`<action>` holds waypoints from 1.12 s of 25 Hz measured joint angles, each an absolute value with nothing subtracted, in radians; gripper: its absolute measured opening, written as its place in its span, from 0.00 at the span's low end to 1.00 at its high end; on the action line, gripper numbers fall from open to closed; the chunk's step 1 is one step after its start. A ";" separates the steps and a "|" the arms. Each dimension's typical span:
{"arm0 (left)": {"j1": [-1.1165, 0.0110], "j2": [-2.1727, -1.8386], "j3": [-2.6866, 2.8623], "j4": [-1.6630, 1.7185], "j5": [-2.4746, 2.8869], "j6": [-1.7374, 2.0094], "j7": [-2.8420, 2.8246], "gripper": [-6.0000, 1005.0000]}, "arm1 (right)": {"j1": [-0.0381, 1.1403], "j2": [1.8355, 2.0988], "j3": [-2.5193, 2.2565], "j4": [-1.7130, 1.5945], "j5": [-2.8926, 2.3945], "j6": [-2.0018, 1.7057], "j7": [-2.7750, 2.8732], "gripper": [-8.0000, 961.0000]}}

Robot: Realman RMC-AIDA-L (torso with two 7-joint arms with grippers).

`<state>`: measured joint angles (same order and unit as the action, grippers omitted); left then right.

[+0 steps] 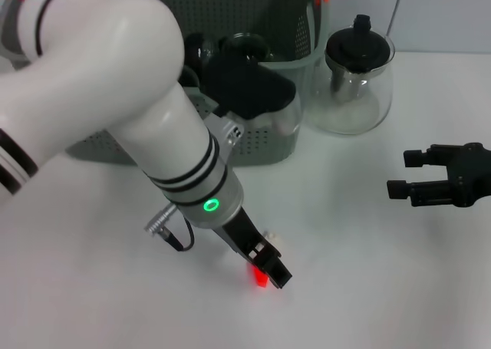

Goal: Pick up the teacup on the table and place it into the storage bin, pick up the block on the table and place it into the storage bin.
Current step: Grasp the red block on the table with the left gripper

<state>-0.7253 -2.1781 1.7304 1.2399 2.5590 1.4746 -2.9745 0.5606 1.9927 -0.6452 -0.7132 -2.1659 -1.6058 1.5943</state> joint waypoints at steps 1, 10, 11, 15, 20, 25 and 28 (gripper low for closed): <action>-0.727 -2.178 1.736 1.224 2.554 1.460 -2.975 0.80 | 0.562 1.993 -0.645 -0.713 -2.166 -1.606 1.591 0.92; -0.734 -2.178 1.766 1.136 2.540 1.362 -2.977 0.78 | 0.563 1.994 -0.646 -0.713 -2.166 -1.602 1.573 0.92; -0.734 -2.178 1.770 1.132 2.540 1.355 -2.977 0.78 | 0.563 1.994 -0.646 -0.713 -2.166 -1.603 1.573 0.92; -0.736 -2.178 1.790 1.113 2.541 1.331 -2.977 0.77 | 0.561 1.995 -0.644 -0.713 -2.166 -1.606 1.572 0.92; -0.737 -2.178 1.809 1.111 2.541 1.320 -2.977 0.75 | 0.557 1.995 -0.641 -0.713 -2.165 -1.606 1.572 0.92; -0.737 -2.178 1.825 1.111 2.541 1.312 -2.978 0.74 | 0.555 1.993 -0.639 -0.713 -2.164 -1.606 1.571 0.92; -0.739 -2.178 1.832 1.111 2.549 1.310 -2.978 0.67 | 0.555 1.993 -0.638 -0.713 -2.163 -1.606 1.571 0.92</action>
<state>-0.7393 -2.1783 1.8315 1.1105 2.5486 1.3104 -2.9781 0.5553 1.9930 -0.6383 -0.7133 -2.1629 -1.6062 1.5708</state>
